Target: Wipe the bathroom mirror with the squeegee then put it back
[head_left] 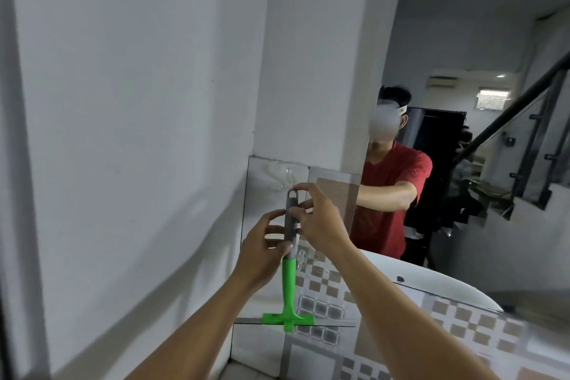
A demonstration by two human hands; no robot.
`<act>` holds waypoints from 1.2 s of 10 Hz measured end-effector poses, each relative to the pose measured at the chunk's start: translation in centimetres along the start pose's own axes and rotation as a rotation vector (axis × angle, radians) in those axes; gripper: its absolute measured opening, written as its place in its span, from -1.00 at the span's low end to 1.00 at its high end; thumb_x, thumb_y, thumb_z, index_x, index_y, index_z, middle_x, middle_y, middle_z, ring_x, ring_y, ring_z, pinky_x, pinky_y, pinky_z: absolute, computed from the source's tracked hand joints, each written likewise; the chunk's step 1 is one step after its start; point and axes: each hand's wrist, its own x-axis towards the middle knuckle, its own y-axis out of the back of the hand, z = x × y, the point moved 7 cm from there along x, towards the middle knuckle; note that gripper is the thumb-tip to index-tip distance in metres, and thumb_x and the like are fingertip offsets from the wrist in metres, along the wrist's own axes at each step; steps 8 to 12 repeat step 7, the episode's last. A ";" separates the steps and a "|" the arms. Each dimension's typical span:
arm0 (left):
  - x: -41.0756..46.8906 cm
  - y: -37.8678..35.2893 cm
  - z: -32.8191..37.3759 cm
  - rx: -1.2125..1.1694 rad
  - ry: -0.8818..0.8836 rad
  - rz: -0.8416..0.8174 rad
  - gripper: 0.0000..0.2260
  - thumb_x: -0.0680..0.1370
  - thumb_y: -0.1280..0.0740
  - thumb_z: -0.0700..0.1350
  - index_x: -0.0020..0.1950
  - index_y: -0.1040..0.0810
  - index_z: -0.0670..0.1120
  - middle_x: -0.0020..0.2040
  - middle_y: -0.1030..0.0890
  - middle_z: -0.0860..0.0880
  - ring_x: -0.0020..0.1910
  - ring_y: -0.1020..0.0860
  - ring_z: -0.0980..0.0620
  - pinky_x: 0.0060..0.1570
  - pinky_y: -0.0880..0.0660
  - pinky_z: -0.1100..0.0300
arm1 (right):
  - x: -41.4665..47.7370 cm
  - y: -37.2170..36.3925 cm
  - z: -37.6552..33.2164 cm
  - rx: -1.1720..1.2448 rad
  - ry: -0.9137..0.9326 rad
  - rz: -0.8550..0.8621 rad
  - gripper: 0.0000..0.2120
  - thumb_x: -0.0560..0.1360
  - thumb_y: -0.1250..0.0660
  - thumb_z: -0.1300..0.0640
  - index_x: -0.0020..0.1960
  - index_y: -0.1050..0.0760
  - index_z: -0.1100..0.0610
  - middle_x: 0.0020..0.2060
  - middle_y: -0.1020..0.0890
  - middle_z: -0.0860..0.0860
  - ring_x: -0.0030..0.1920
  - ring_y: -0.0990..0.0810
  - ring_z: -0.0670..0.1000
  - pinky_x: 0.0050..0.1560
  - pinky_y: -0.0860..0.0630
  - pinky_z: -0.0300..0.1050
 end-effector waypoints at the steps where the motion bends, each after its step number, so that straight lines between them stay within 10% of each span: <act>1: 1.5 -0.1 -1.0 0.000 -0.024 0.038 -0.58 0.53 -0.42 -0.26 0.30 -0.50 0.12 0.02 -0.69 0.07 -0.08 -0.67 0.14 -0.11 -0.64 0.21 | 1.4 -0.8 0.8 -0.010 0.006 0.009 -0.63 0.59 -0.34 0.26 0.29 -0.44 -0.11 -0.07 -0.62 -0.01 -0.12 -0.67 -0.05 -0.16 -0.70 -0.10; 5: 3.9 -0.4 -3.8 0.006 -0.071 0.095 -0.58 0.57 -0.36 -0.27 0.26 -0.47 0.22 -0.05 -0.68 0.14 -0.14 -0.66 0.17 -0.14 -0.64 0.20 | 3.6 -2.5 3.2 -0.047 0.002 0.070 -0.67 0.59 -0.34 0.22 0.28 -0.45 -0.08 0.07 -0.66 0.06 -0.04 -0.65 0.01 -0.14 -0.69 -0.07; 6: 4.1 -0.4 -4.1 0.005 -0.084 0.089 -0.59 0.58 -0.35 -0.25 0.29 -0.47 0.21 -0.02 -0.67 0.14 -0.11 -0.65 0.19 -0.12 -0.64 0.19 | 3.5 -2.4 3.2 -0.079 0.013 0.061 -0.65 0.60 -0.33 0.19 0.34 -0.43 -0.06 0.07 -0.67 0.02 -0.08 -0.61 -0.05 -0.33 -0.46 -0.43; 12: 3.9 -0.4 -4.0 0.032 -0.096 0.090 -0.60 0.59 -0.35 -0.23 0.31 -0.45 0.20 0.01 -0.66 0.14 -0.09 -0.64 0.24 -0.10 -0.64 0.23 | 2.9 -2.2 2.8 -0.101 0.022 0.061 -0.61 0.60 -0.34 0.17 0.39 -0.40 -0.06 0.07 -0.68 0.01 -0.05 -0.63 -0.03 -0.30 -0.41 -0.37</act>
